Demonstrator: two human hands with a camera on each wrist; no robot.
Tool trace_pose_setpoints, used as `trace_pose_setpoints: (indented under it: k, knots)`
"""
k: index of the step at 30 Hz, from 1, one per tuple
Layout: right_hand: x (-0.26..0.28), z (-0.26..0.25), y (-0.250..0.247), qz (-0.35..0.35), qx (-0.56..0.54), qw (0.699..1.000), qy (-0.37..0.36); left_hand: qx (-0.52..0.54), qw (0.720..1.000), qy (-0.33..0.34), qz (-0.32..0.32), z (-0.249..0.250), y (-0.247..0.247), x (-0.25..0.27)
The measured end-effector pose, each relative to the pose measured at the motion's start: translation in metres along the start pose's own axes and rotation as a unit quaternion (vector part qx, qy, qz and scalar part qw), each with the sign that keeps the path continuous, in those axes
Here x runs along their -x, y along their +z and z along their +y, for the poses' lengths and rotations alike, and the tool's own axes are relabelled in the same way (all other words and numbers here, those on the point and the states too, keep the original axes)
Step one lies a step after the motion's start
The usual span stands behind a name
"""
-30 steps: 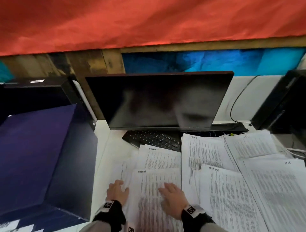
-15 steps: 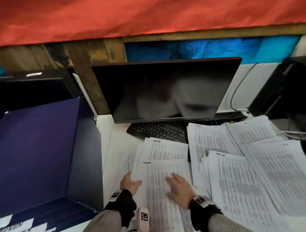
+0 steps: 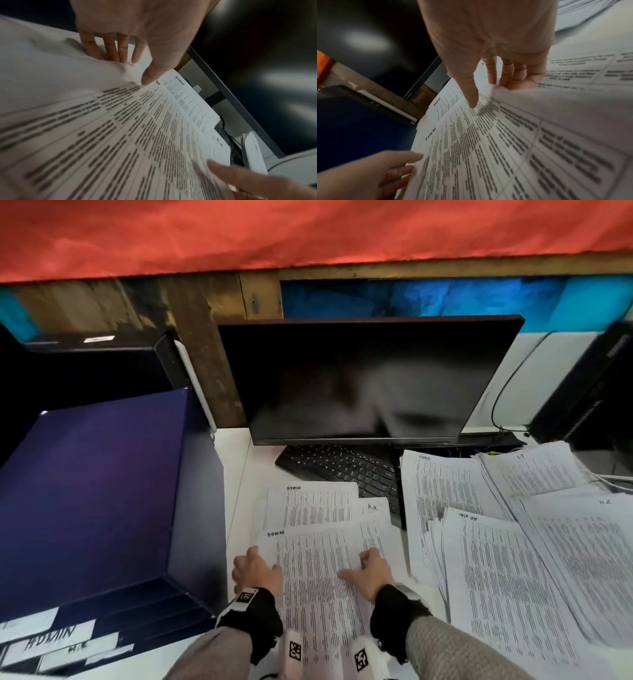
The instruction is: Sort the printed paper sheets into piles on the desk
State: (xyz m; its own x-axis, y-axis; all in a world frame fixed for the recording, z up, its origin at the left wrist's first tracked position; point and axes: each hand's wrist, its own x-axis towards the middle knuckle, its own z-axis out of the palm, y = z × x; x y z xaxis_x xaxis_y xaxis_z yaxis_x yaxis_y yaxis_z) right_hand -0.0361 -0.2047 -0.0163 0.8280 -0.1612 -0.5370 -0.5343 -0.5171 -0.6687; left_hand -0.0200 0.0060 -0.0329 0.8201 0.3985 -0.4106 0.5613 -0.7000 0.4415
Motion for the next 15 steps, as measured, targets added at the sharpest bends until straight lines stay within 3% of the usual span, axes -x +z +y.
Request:
trace_pose_setpoints:
  k: [4, 9, 15]
  knots:
    - [0.009, 0.003, -0.001, 0.041, 0.038, 0.998, -0.019, 0.072, 0.997, -0.010, -0.006, 0.000, -0.003, -0.009]
    - [0.015, 0.012, -0.029, 0.089, 0.060, 0.994, 0.006, 0.077, 0.997, 0.006, -0.028, 0.006, -0.005, -0.021]
    - [-0.004, 0.044, -0.048, 0.097, -0.012, 0.993, 0.068, 0.070, 0.996, 0.003, -0.050, 0.015, -0.004, -0.023]
